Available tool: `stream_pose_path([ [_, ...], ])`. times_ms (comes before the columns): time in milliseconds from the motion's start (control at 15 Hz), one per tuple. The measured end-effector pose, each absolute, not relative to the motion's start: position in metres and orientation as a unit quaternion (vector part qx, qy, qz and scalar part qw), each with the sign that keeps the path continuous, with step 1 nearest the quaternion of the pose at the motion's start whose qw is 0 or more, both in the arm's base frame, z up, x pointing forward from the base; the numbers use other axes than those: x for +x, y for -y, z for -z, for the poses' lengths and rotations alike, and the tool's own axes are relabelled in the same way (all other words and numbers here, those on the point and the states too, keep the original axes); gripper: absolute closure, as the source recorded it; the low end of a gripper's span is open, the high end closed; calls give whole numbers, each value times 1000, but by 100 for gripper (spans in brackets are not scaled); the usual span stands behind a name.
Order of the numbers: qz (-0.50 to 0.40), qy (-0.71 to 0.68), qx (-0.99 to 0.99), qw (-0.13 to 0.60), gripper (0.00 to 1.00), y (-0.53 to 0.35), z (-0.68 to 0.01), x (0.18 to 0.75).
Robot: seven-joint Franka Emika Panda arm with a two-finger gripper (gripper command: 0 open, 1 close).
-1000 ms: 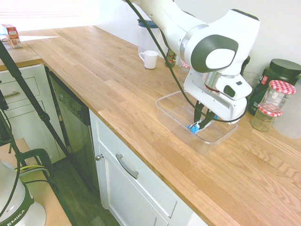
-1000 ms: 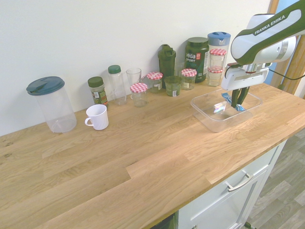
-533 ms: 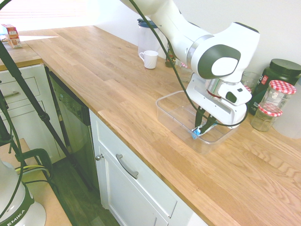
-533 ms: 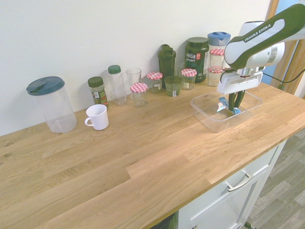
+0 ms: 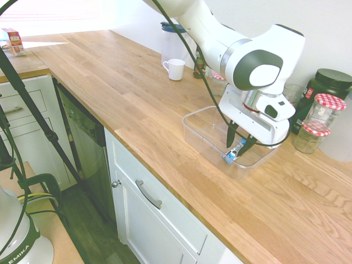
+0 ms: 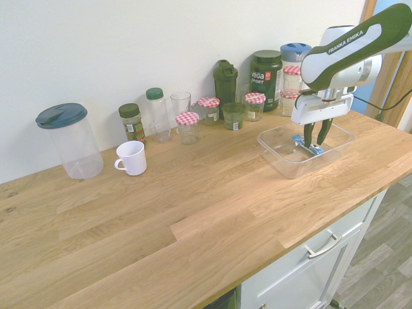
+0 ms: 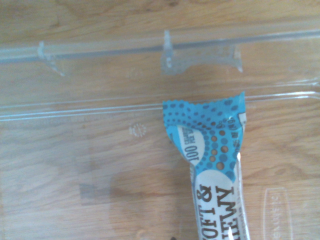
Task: Put the protein bar into the container
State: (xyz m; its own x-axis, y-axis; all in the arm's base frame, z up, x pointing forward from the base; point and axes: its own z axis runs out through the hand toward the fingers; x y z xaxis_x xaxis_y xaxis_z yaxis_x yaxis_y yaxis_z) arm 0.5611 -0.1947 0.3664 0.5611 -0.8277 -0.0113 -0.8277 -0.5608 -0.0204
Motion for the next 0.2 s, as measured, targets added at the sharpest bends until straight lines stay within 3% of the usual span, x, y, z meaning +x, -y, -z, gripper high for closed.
stream_pose_path([
  [200, 35, -473, -880, 22, 0, 198, -421, 546],
])
